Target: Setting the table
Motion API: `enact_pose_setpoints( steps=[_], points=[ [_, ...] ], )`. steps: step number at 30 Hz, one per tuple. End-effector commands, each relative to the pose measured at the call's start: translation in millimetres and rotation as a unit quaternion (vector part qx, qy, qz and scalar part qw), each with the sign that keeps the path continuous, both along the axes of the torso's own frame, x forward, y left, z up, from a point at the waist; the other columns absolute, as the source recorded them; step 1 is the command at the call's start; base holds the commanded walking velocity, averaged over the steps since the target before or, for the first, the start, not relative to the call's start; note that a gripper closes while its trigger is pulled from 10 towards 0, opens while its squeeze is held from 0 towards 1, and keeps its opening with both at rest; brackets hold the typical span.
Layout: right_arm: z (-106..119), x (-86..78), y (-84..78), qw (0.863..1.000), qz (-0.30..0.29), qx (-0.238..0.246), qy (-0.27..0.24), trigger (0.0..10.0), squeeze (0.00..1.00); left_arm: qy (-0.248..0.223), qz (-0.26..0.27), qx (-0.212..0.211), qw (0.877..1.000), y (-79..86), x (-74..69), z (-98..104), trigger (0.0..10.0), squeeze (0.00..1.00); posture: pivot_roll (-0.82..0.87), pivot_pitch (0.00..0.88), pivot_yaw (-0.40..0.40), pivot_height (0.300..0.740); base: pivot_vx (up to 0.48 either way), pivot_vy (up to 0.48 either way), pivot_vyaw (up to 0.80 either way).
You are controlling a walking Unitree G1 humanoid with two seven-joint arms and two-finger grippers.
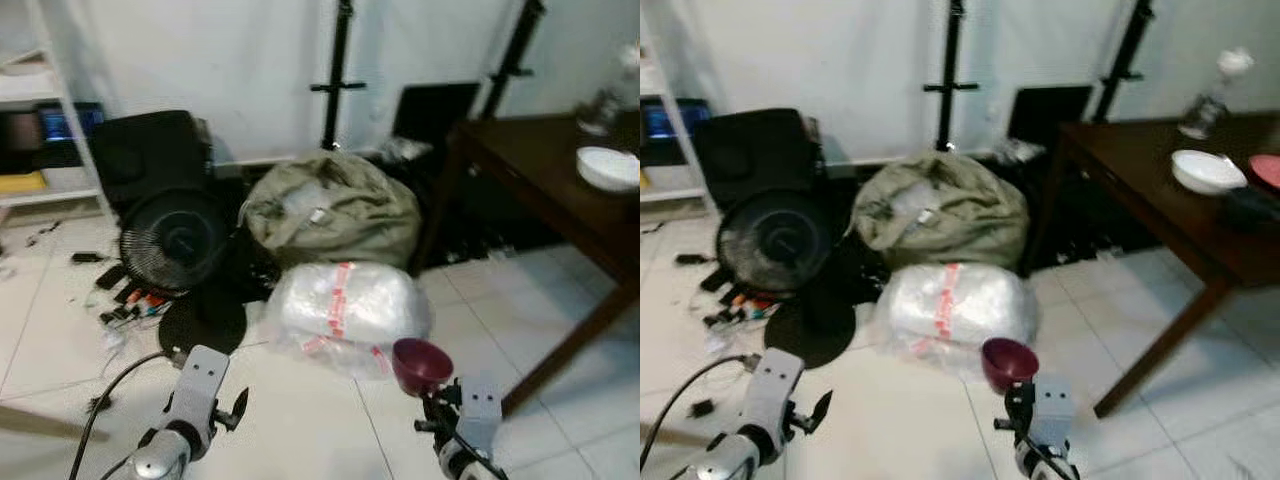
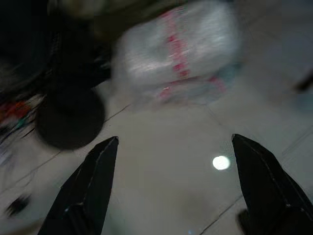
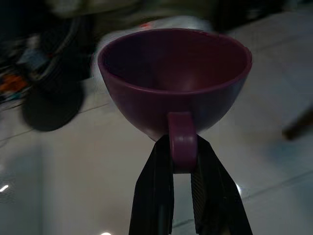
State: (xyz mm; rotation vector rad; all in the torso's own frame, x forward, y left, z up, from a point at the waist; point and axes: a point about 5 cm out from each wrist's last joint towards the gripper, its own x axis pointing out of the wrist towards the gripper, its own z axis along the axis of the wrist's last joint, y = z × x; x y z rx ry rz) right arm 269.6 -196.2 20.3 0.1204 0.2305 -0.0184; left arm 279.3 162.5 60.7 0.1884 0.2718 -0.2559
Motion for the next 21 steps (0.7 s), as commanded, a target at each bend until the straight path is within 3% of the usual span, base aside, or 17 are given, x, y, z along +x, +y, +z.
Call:
enact_pose_setpoints(
  steps=[1, 13, 21],
  points=[
    [-3.1, -3.8, 0.9, 1.0, -0.004, 0.001, 0.004, 10.0, 0.0, 0.017, 0.0, 0.007, 1.0, 3.2, -5.8, -8.4, 10.0, 0.0, 0.01, 0.113, 0.06, 0.74, 0.0, 0.0, -0.75],
    [-3.7, -7.5, -2.6, 1.0, -0.008, -0.001, 0.005, 10.0, 0.0, 0.021, -0.004, 0.001, 1.0, 0.5, -5.8, -9.4, 10.0, 0.0, 0.0, 0.119, 0.054, 0.74, 0.0, 0.0, -0.75],
    [-3.4, -3.8, 3.2, 1.0, -0.004, 0.006, 0.004, 10.0, 0.0, 0.052, -0.003, -0.033, 0.998, -1.2, -3.7, -7.6, 10.0, 0.0, 0.04, 0.082, 0.052, 0.74, 0.0, 0.0, -0.75]
  ],
)
